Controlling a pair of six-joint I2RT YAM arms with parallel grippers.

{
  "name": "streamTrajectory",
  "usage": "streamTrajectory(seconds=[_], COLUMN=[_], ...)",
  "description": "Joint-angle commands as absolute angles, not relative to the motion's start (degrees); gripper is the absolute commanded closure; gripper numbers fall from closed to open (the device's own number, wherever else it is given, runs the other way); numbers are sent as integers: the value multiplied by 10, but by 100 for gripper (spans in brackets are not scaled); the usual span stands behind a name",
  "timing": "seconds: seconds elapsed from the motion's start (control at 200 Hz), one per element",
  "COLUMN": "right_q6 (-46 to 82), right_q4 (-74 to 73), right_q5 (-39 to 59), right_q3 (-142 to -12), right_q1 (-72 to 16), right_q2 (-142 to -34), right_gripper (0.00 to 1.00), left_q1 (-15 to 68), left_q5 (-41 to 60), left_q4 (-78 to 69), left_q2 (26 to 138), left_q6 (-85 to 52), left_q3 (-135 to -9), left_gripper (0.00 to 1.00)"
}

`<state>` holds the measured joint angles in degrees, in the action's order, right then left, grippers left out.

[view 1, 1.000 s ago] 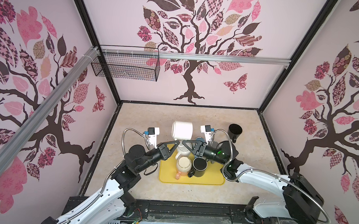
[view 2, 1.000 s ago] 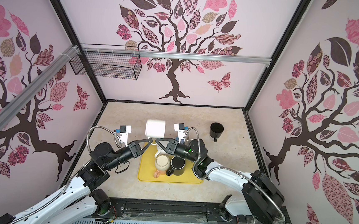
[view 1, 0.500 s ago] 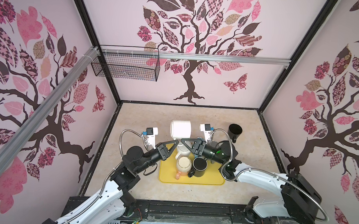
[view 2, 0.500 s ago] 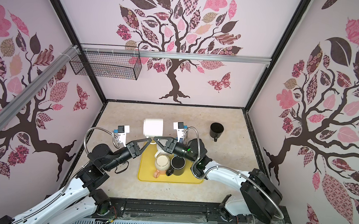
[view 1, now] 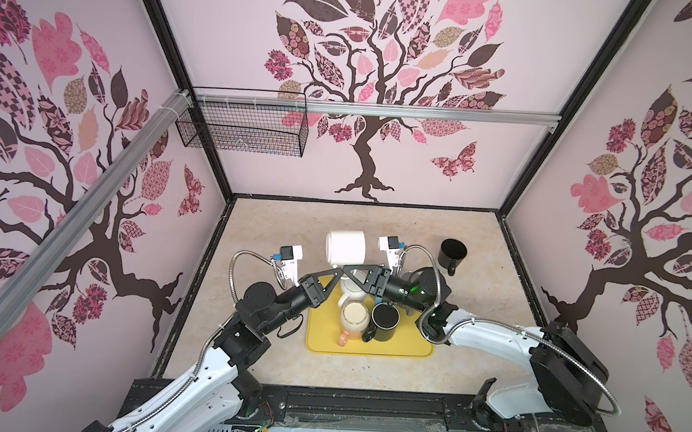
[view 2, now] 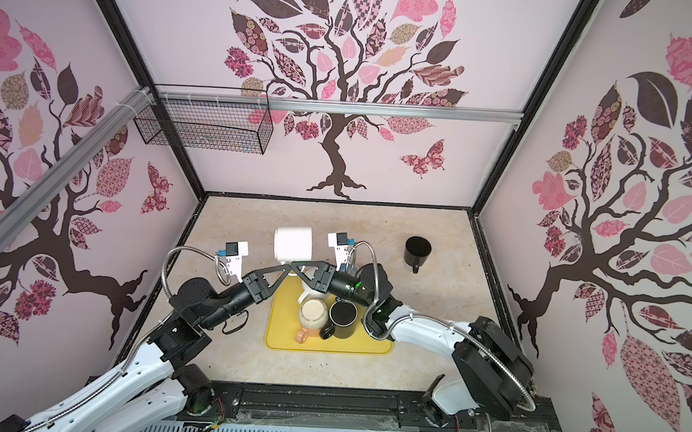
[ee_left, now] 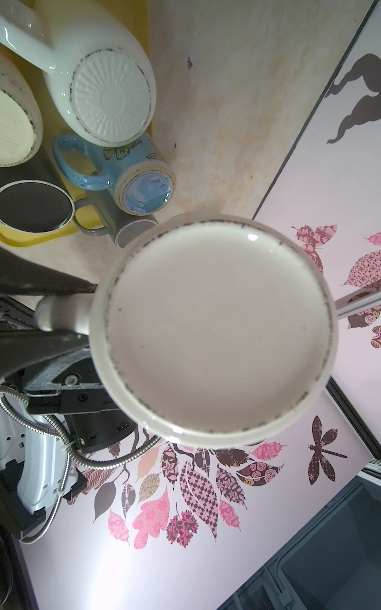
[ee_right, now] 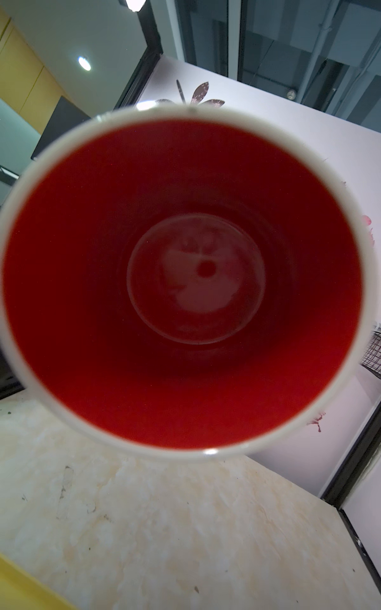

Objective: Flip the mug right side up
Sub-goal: 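Grasp the white mug's rim with right gripper while left gripper holds it, then open left gripper and carry the white mug away with right gripper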

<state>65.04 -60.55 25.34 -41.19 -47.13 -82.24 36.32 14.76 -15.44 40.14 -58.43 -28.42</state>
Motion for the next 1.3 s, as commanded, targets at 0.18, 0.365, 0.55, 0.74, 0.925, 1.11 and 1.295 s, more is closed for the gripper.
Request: streamTrajectory(seconds=[0.18, 0.365, 0.55, 0.74, 0.925, 1.11, 1.295], right_q6=[586, 442, 290, 186, 168, 149, 134], right_q4=[-546, -179, 153, 256, 284, 312, 333], right_q5=[190, 136, -40, -214, -140, -141, -154], right_q3=[-472, -594, -736, -803, -837, -879, -892], right_q1=[-465, -440, -401, -371, -274, -249, -241], right_q2=[-781, -737, -758, -807, -880, -947, -1001], right_gripper=[100, 100, 100, 100, 100, 100, 100], left_q1=[372, 372, 372, 372, 372, 372, 372], left_q5=[176, -41, -173, -141, -127, -119, -103], left_q4=[-77, 248, 341, 363, 344, 362, 348], left_q2=[374, 360, 363, 382, 351, 388, 417], left_q6=[-514, -376, -334, -310, -303, -303, -300], left_q3=[-277, -406, -457, -472, -450, -462, -457], left_gripper=[61, 4, 4, 4, 4, 5, 5])
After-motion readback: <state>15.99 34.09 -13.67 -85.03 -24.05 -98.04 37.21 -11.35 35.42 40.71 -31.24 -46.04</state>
